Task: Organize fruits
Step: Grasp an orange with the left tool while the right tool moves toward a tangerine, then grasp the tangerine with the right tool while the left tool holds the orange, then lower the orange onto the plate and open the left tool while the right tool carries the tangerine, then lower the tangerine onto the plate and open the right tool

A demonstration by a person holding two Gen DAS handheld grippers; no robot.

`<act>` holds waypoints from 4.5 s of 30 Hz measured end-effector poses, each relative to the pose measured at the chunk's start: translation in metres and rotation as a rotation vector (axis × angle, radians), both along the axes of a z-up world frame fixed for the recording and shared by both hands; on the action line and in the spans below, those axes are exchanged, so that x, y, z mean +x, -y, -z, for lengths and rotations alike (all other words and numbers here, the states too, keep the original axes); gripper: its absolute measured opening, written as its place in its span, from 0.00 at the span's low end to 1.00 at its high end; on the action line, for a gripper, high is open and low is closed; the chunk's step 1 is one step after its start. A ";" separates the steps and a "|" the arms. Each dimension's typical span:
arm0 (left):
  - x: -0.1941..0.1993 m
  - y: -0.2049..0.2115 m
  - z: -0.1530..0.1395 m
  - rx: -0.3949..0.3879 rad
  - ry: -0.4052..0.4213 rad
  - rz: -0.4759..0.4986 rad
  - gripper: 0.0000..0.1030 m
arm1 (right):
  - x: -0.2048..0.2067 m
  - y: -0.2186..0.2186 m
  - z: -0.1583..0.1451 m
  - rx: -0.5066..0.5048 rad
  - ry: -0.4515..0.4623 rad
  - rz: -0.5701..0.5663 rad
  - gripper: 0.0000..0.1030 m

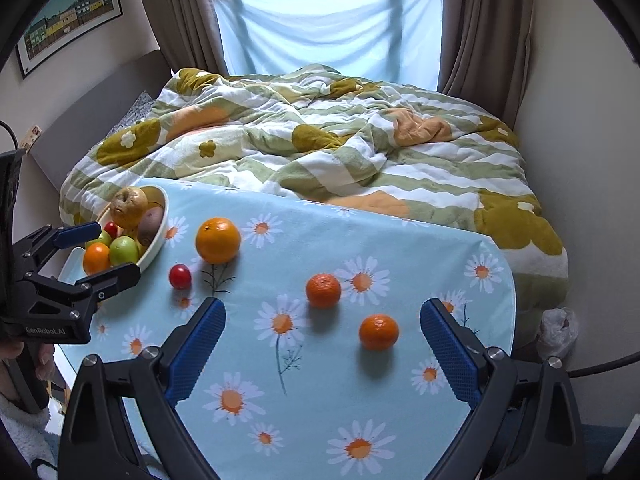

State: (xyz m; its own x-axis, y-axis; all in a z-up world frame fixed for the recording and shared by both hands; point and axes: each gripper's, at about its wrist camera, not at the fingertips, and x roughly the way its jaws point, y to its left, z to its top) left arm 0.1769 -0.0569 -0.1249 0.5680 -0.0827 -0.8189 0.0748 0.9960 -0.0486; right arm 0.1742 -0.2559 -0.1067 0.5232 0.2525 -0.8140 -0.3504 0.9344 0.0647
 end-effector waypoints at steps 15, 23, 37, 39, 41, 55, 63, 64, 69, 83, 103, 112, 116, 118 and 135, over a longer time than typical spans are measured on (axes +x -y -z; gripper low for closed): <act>0.062 0.018 0.064 0.045 -0.059 -0.025 0.85 | 0.040 0.002 0.062 -0.008 -0.047 -0.167 0.94; 0.076 0.021 0.087 0.058 -0.096 -0.009 0.75 | 0.048 -0.007 0.080 -0.011 -0.069 -0.221 0.87; 0.077 0.019 0.098 0.075 -0.112 -0.006 0.64 | 0.056 -0.014 0.099 -0.034 -0.098 -0.257 0.67; 0.075 0.022 0.098 0.088 -0.110 0.006 0.64 | 0.056 -0.015 0.101 -0.036 -0.102 -0.259 0.64; 0.072 0.025 0.098 0.098 -0.110 0.016 0.64 | 0.057 -0.017 0.103 -0.039 -0.109 -0.267 0.58; 0.055 0.035 0.092 0.110 -0.080 0.037 0.63 | 0.056 -0.030 0.106 -0.076 -0.074 -0.308 0.32; 0.037 0.035 0.065 0.087 -0.036 0.030 0.63 | 0.047 -0.029 0.082 -0.055 -0.037 -0.300 0.32; 0.034 0.035 0.061 0.083 -0.032 0.027 0.63 | 0.045 -0.030 0.079 -0.052 -0.033 -0.299 0.32; 0.017 0.027 0.037 0.048 -0.013 0.001 0.63 | 0.035 -0.034 0.059 -0.022 -0.018 -0.298 0.32; -0.025 -0.044 -0.012 0.027 0.035 -0.042 0.63 | 0.005 -0.087 0.016 0.007 0.010 -0.279 0.32; -0.016 -0.178 -0.002 0.056 0.018 0.013 0.63 | -0.007 -0.207 0.015 0.060 -0.008 -0.166 0.32; 0.003 -0.190 0.024 0.079 -0.002 0.084 0.64 | -0.008 -0.223 0.027 0.056 -0.029 -0.093 0.32; 0.009 -0.188 0.032 0.094 -0.009 0.129 0.64 | -0.008 -0.223 0.031 0.054 -0.035 -0.062 0.32; 0.010 -0.187 0.034 0.101 -0.014 0.147 0.64 | -0.008 -0.224 0.031 0.054 -0.035 -0.050 0.32; -0.015 -0.204 0.008 0.069 0.032 0.136 1.00 | -0.001 -0.229 0.018 0.058 -0.019 -0.043 0.32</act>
